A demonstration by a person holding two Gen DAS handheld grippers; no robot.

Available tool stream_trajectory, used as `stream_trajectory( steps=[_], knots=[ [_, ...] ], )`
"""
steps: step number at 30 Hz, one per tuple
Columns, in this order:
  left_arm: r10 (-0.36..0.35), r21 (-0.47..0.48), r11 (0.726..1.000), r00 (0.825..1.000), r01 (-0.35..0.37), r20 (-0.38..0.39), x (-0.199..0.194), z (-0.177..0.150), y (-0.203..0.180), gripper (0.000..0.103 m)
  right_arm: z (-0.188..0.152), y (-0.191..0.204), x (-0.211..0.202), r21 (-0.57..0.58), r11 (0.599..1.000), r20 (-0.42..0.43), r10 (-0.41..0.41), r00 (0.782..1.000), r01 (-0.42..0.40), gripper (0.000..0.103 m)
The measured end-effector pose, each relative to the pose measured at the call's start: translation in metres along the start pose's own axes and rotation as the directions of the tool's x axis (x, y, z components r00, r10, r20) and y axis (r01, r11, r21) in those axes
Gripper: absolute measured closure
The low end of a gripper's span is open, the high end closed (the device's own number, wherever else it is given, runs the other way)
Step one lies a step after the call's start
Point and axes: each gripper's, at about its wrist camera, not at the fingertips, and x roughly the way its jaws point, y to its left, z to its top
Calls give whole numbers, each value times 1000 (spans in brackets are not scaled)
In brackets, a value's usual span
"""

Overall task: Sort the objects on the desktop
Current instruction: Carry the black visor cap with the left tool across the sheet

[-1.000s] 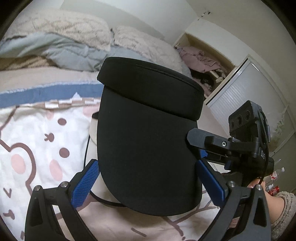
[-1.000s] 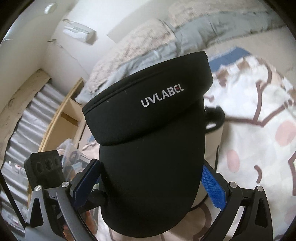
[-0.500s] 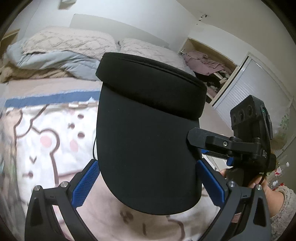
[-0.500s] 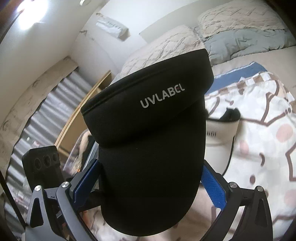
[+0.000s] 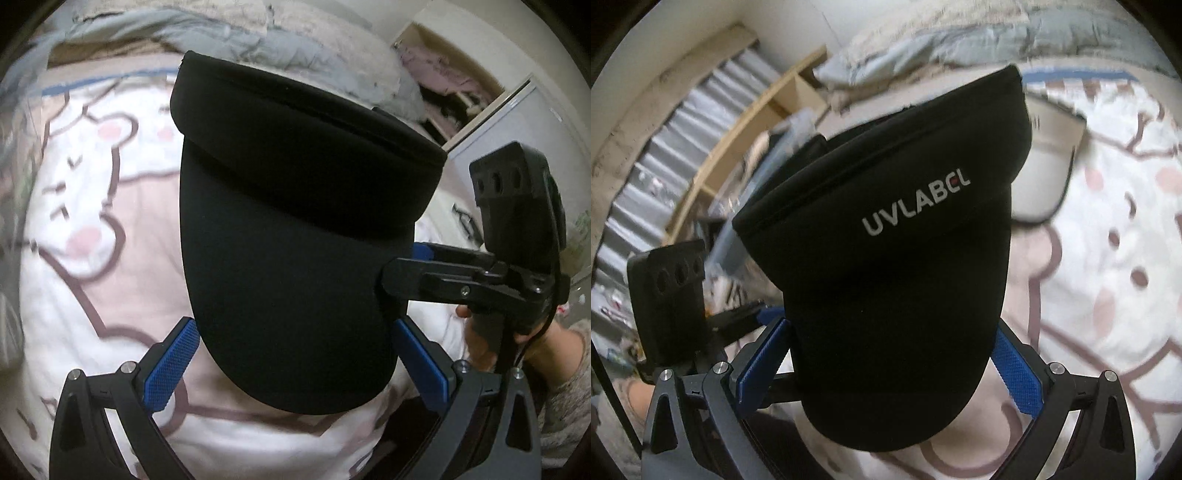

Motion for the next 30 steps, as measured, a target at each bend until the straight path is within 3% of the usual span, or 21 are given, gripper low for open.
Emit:
stream_trajectory(
  steps=[7, 13, 20, 30],
  knots=[
    [-21, -75, 997, 995, 14, -95, 39, -25, 21, 0, -27, -33, 40, 89, 996, -125, -20, 992, 31, 0],
    [-54, -120, 992, 988, 37, -142, 53, -27, 35, 0, -36, -47, 60, 138, 988, -175, -46, 984, 71, 0],
    [-8, -1, 1000, 992, 8, -125, 51, -19, 29, 0, -35, -45, 62, 100, 989, -192, -90, 977, 111, 0],
    [-41, -7, 999, 988, 40, -147, 59, -11, 33, 0, -34, -46, 59, 73, 988, -188, -119, 975, 135, 0]
  ],
)
